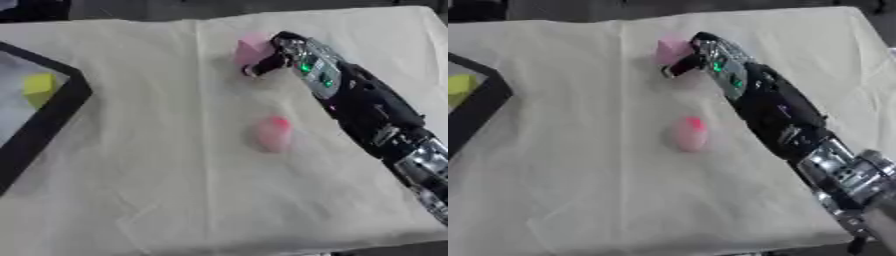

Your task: Pick up the objects with one hand, pass them to the other hand, and then place them into the box on the other side of the table.

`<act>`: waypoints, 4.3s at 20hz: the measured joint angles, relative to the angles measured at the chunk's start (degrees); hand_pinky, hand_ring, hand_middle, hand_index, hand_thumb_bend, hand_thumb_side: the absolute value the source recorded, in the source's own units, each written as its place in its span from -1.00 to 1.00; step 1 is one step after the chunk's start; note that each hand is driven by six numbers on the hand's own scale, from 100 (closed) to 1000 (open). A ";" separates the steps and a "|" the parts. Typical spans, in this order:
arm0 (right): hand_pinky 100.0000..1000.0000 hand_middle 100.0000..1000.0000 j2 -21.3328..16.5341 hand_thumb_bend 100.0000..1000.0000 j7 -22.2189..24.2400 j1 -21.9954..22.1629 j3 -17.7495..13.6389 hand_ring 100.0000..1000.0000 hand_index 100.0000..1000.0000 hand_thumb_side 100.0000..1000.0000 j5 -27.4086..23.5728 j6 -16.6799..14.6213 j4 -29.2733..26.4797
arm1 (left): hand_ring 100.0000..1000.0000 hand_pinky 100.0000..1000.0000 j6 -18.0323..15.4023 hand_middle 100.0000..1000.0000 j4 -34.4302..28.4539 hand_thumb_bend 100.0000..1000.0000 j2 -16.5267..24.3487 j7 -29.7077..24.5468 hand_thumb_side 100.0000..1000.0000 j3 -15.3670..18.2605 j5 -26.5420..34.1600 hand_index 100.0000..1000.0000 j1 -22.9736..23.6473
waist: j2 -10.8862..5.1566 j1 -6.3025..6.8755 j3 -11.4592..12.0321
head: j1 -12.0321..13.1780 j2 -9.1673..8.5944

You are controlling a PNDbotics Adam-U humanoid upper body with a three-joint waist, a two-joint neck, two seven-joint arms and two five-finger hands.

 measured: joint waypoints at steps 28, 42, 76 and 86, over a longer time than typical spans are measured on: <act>0.52 0.04 -5.39 -0.67 -13.71 10.97 -0.69 0.08 0.32 -0.56 -24.30 -10.38 -25.83 | 0.30 0.44 -0.94 0.14 -3.00 -0.47 0.71 -1.10 -0.20 0.26 0.37 0.34 -0.01 | 0.29 1.58 -0.61 | 1.18 0.00; 0.52 0.03 -3.80 -0.72 -19.78 16.02 -1.33 0.06 0.32 -0.63 -26.93 -19.07 -32.52 | 0.29 0.42 -2.61 0.14 -13.31 -0.44 2.57 -5.96 -0.21 -1.76 1.44 0.35 -0.13 | 0.57 2.92 -1.27 | 0.65 0.01; 0.54 0.05 5.09 -0.70 -23.95 17.86 2.57 0.08 0.33 -0.77 -17.15 -39.23 -24.35 | 0.32 0.43 -5.14 0.18 -30.10 -0.38 -1.25 -28.67 -0.26 -15.34 0.30 0.38 -9.99 | 0.49 3.10 -0.17 | 0.21 0.01; 0.54 0.05 6.82 -0.70 -23.66 17.64 3.27 0.09 0.33 -0.79 -14.80 -40.54 -22.75 | 0.36 0.46 -3.53 0.24 -29.48 -0.35 -4.20 -34.24 -0.24 -19.53 -4.28 0.42 -11.69 | 0.35 3.11 0.30 | -0.11 0.01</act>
